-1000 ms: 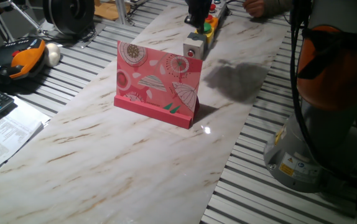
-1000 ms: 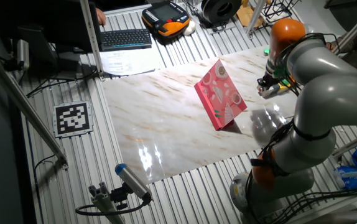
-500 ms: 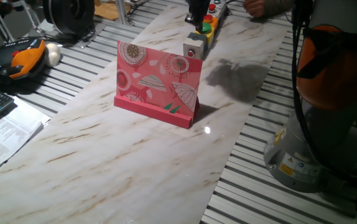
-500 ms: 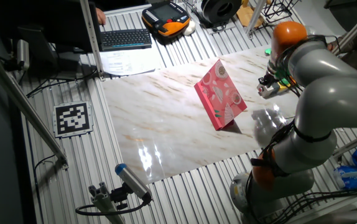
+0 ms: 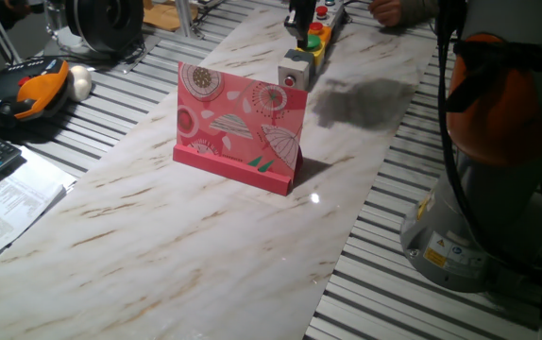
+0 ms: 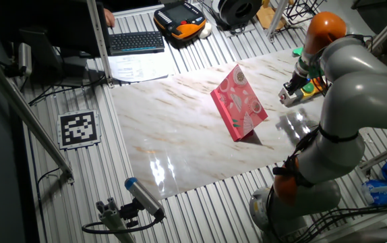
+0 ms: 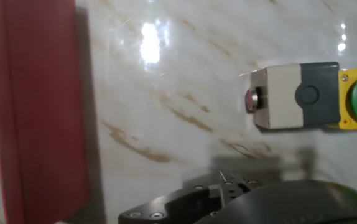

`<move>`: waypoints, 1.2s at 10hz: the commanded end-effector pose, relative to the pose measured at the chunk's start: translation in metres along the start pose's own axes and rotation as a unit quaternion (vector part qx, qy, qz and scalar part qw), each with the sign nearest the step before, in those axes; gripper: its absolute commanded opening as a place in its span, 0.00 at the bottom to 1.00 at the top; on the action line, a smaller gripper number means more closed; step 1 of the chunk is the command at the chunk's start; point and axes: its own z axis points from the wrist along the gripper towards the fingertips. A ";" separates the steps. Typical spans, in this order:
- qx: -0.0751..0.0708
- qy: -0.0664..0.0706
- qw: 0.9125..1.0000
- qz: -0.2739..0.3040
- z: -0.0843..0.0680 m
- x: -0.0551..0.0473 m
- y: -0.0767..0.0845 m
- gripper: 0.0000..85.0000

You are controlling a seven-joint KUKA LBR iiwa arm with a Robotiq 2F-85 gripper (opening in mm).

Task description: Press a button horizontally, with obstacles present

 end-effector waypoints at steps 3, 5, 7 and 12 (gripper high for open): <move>0.009 0.007 0.998 0.068 -0.033 0.001 0.045 0.00; 0.019 0.005 0.995 0.097 -0.054 -0.003 0.076 0.00; 0.021 0.000 0.991 0.133 -0.066 -0.004 0.110 0.00; 0.019 -0.008 0.986 0.168 -0.057 0.004 0.122 0.00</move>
